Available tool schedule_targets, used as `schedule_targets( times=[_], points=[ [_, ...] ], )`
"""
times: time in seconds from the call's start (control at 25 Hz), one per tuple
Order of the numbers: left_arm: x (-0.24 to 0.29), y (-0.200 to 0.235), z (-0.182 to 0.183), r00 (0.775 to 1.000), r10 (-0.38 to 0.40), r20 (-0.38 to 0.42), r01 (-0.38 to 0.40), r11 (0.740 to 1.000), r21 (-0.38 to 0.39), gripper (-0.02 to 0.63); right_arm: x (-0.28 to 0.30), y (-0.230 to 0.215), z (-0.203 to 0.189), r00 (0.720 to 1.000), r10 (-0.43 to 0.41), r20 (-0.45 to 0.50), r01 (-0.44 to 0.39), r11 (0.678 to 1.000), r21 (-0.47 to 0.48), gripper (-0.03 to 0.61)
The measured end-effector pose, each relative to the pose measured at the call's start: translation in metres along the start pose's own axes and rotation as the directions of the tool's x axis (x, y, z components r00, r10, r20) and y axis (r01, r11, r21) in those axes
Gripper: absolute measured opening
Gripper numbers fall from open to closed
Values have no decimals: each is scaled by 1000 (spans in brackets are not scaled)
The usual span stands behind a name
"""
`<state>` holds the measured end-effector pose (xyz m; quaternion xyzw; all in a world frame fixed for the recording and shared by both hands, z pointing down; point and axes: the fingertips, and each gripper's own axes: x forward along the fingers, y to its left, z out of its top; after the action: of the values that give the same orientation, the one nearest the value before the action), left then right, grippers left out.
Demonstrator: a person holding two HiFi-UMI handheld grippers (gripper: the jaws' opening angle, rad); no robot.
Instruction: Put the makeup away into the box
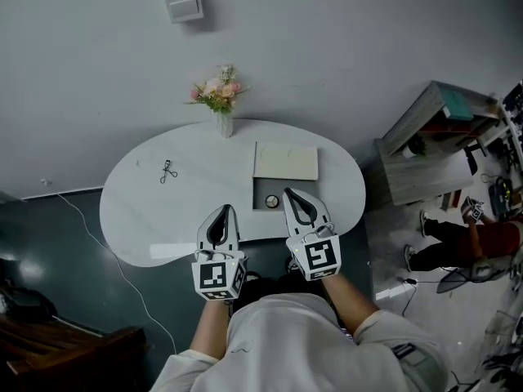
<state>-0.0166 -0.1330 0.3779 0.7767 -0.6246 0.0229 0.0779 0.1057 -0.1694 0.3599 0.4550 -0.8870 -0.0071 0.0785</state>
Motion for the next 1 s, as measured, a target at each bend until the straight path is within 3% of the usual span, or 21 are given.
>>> schedule_targets(
  times=[0.24, 1.0],
  points=[
    [8, -12, 29, 998, 32, 49, -34, 999, 28, 18, -12, -30, 24, 997, 10, 73, -6, 998, -55, -3],
    [26, -51, 47, 996, 65, 66, -72, 992, 100, 18, -20, -70, 28, 996, 55, 64, -53, 998, -43, -3]
  ],
)
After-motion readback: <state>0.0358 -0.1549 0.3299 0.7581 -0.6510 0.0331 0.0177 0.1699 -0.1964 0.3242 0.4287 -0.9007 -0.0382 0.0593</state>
